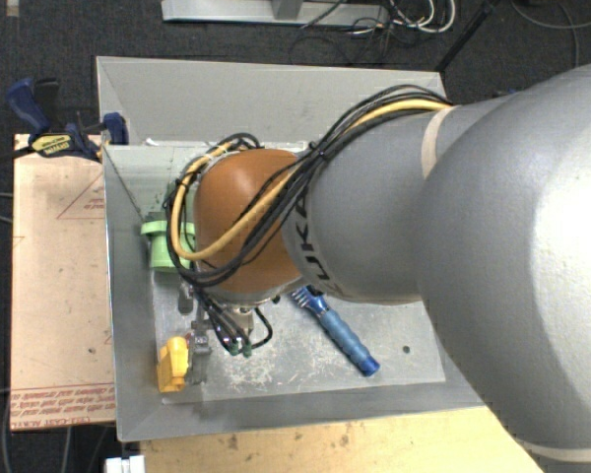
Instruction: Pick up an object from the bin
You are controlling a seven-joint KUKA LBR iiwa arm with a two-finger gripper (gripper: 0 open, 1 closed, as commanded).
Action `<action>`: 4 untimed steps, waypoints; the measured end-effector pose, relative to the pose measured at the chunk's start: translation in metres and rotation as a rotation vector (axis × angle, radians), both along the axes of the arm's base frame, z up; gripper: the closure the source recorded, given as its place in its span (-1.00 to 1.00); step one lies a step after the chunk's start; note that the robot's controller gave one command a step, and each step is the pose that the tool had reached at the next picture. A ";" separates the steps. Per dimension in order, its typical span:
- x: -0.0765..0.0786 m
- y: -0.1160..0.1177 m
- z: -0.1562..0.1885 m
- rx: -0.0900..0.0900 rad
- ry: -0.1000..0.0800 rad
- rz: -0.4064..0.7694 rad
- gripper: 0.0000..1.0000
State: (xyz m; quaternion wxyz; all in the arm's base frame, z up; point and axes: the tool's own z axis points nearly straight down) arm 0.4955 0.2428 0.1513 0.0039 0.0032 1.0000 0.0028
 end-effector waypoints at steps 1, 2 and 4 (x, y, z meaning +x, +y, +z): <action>0.030 -0.009 -0.084 -0.007 0.009 0.469 -1.00; -0.010 0.008 -0.078 -0.011 -0.016 0.681 -1.00; 0.031 0.000 0.046 -0.007 -0.008 0.691 1.00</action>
Offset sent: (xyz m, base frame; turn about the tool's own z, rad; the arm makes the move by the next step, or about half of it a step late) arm 0.0302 -0.0083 -0.0813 -0.4709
